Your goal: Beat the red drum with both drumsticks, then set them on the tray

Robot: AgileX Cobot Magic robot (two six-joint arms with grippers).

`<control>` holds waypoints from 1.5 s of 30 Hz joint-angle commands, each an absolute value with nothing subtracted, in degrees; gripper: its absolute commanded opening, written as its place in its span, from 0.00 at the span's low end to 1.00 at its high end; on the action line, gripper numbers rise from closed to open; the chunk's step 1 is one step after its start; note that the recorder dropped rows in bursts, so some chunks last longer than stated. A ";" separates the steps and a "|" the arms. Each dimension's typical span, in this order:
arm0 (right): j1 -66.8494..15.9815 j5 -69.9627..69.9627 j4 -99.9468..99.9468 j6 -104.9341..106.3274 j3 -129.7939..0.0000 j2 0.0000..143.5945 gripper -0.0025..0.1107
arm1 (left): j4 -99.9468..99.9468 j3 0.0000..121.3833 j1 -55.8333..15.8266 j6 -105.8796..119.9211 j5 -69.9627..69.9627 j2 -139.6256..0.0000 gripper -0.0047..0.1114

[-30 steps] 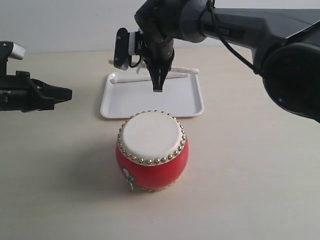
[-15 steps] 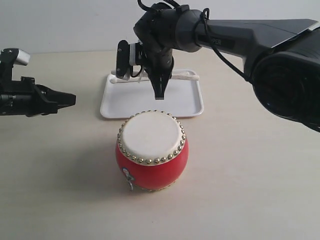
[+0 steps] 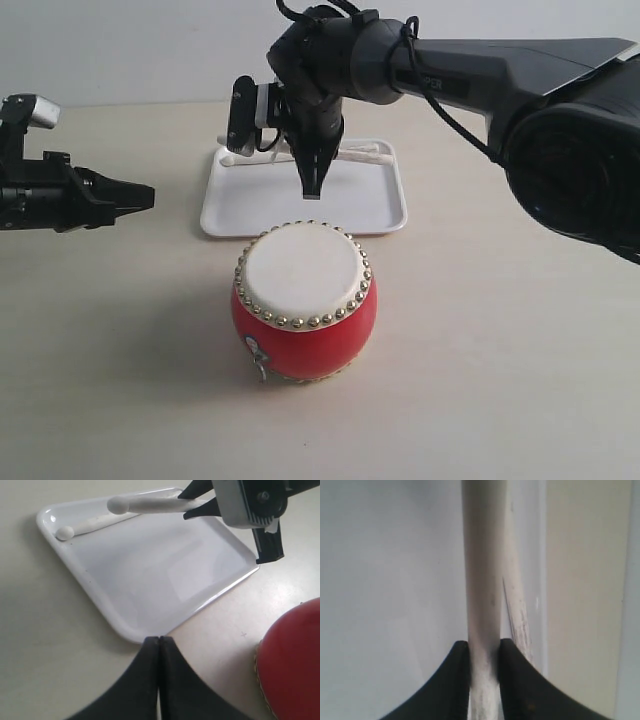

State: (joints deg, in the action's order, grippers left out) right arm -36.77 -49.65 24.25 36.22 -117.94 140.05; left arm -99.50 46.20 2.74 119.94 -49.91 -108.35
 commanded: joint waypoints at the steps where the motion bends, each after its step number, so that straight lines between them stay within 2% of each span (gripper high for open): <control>1: -36.69 -48.79 24.05 35.73 -118.37 139.87 0.15 | -99.95 46.64 2.83 120.08 -50.59 -108.49 0.04; 10: -36.69 -48.79 24.15 35.73 -118.37 139.87 0.27 | -99.95 46.64 2.83 120.08 -50.59 -108.49 0.04; 18: -36.69 -54.19 25.40 29.39 -118.37 135.80 0.27 | -99.95 46.64 4.13 119.84 -51.14 -106.87 0.04; 21: -35.47 -60.70 26.85 21.48 -118.37 132.71 0.22 | -99.95 45.00 5.66 119.63 -53.31 -104.18 0.04; 22: -34.86 -62.25 26.75 19.85 -118.37 131.94 0.19 | -99.95 44.39 6.13 119.63 -53.44 -103.29 0.04; 23: -32.74 -65.43 25.88 15.02 -118.13 130.24 0.09 | -99.95 43.31 6.81 119.63 -54.06 -101.54 0.04; 24: -31.45 -66.50 25.05 13.42 -117.78 129.46 0.05 | -99.95 42.81 6.91 119.37 -54.54 -100.57 0.04; 26: -27.70 -67.98 20.37 8.73 -114.00 125.60 0.02 | -99.95 41.95 6.91 119.09 -55.74 -97.62 0.04; 28: -24.93 -65.07 17.19 7.07 -106.12 120.14 0.02 | -99.95 40.34 6.91 116.04 -55.83 -94.70 0.04; 30: -23.88 -52.14 16.50 2.67 -89.02 109.36 0.02 | -99.95 38.03 6.91 111.39 -54.84 -90.52 0.04; 34: -24.01 -29.16 10.41 -1.24 -64.14 90.14 0.02 | -99.95 35.11 6.91 99.41 -54.07 -80.46 0.04; 38: -24.01 -20.47 10.41 -5.39 -50.01 77.48 0.02 | -99.95 31.59 6.91 94.00 -51.52 -70.85 0.04; 39: -24.01 -16.72 9.35 -6.08 -44.34 71.75 0.02 | -99.95 29.15 6.91 92.22 -48.61 -64.70 0.04; 45: -24.01 -4.30 5.39 -6.32 -28.14 54.91 0.02 | -99.95 18.58 6.91 88.47 -39.14 -44.28 0.04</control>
State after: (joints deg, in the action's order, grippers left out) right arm -24.15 -10.34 7.29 -5.78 -33.51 61.14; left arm -99.39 22.96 6.75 90.96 -43.71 -52.63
